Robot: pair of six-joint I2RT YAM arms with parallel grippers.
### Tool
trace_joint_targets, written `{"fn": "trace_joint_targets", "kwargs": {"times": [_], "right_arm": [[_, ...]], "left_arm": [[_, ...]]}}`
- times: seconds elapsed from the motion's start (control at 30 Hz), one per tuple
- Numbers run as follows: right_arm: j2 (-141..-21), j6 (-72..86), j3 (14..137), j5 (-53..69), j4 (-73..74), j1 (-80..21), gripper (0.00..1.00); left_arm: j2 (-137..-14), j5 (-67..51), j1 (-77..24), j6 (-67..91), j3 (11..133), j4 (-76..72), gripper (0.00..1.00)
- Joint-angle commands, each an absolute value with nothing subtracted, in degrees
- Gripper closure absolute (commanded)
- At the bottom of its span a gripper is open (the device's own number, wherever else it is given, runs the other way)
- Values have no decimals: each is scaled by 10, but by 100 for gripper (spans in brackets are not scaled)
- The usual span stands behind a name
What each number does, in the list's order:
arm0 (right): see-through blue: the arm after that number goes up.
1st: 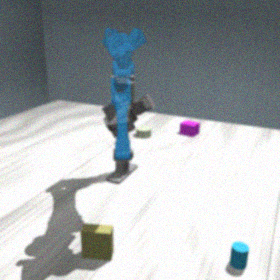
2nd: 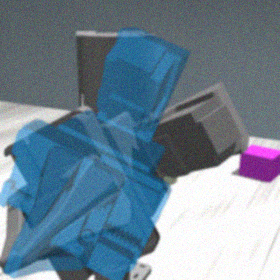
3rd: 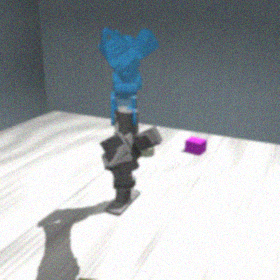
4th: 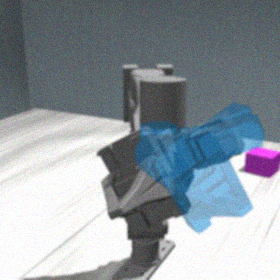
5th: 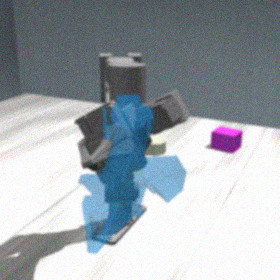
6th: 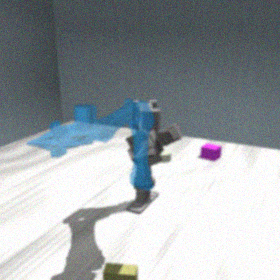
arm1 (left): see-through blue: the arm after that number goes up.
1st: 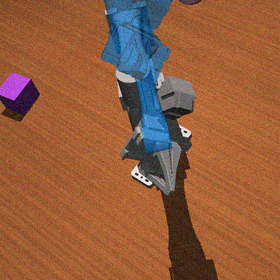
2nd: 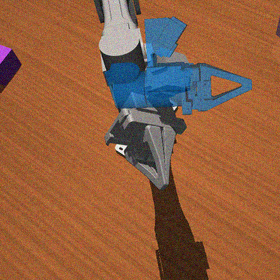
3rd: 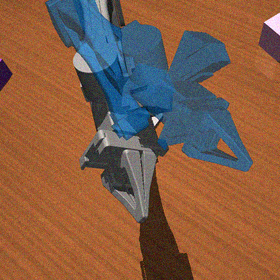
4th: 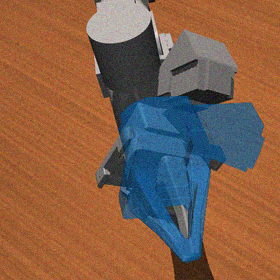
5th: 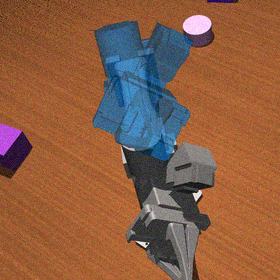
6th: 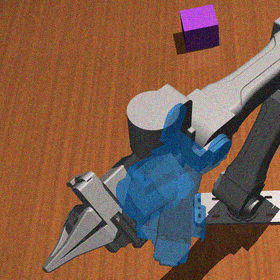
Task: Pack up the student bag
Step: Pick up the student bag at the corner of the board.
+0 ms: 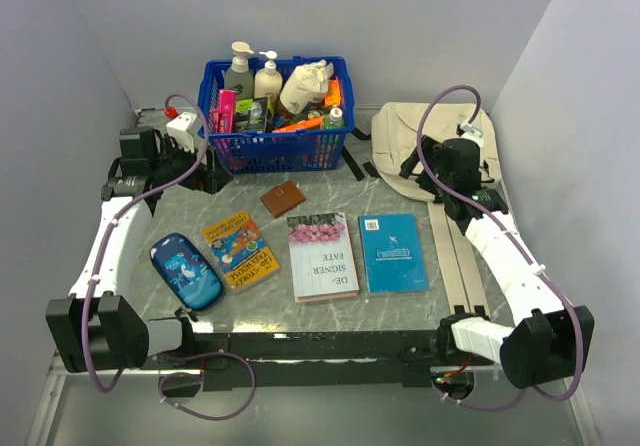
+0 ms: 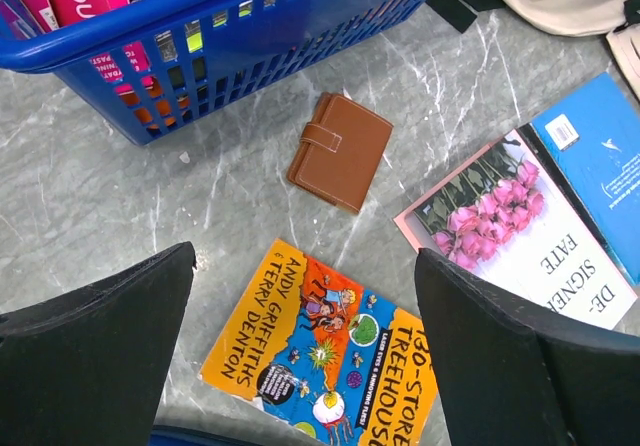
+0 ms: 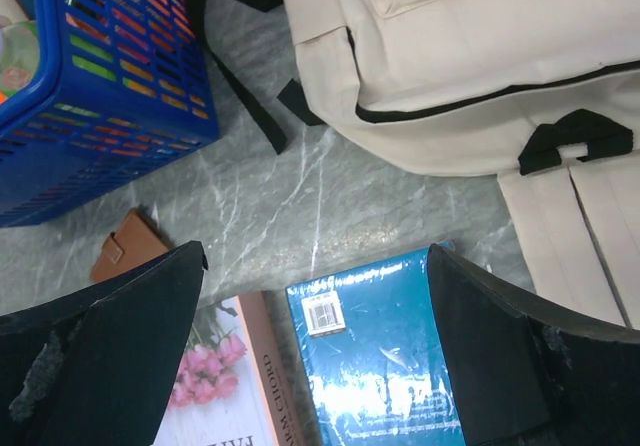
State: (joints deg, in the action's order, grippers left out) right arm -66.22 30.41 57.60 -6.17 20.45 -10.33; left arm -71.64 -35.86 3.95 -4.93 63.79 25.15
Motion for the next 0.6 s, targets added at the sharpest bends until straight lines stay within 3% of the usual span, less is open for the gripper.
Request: {"fn": "trace_joint_targets", "kwargs": {"times": [0.0,0.17,0.4,0.57], "right_arm": [[-664,312,595,-97,208,-99,0],[-692,351,601,-119,242,-78,0],[-689,408,523,-17,199,-3,0],[-700,419,508,-25,187,-4,0]], "left_arm": [[-705,-381,40,-54,648,246,4],[-720,-400,40,-57,658,257,4],[-737,-403,43,-82,668,283,4],[-736,-411,44,-85,651,282,4]]}}
